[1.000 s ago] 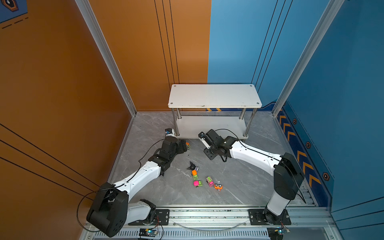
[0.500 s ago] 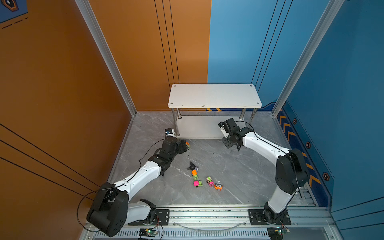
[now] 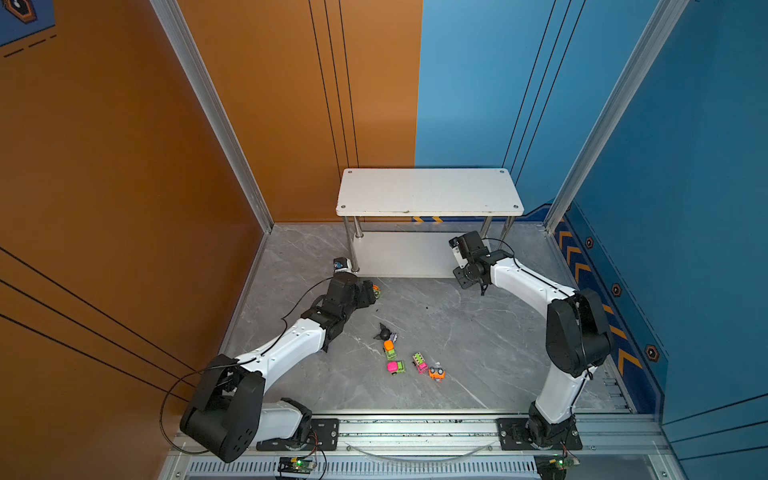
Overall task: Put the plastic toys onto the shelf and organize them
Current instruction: 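Lift the purple figure and carry it toward the lower shelf with the right gripper, then lower the purple figure toward the lower shelf board with the right gripper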
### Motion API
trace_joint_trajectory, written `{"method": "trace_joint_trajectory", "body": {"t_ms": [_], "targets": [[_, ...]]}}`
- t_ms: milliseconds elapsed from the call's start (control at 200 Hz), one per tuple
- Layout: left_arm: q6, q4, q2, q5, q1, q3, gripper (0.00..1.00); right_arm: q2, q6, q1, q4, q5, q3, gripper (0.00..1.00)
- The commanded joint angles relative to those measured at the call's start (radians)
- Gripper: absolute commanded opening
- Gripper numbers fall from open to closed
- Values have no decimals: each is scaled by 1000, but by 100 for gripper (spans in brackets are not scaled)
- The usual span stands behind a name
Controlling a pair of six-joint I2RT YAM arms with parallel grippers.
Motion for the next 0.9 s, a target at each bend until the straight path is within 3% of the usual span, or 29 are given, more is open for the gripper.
{"method": "trace_joint_trajectory", "body": {"t_ms": [0,641,896], "targets": [[-13,-8,15,20,-5,29,82,22,39,-17,30,15,38,13],[-13,-21,40,22,-19,52,81,107,67,-44,36,15,90,15],[-14,-23,39,21,-19,52,81,109,66,-46,31,4,90,38]]}}
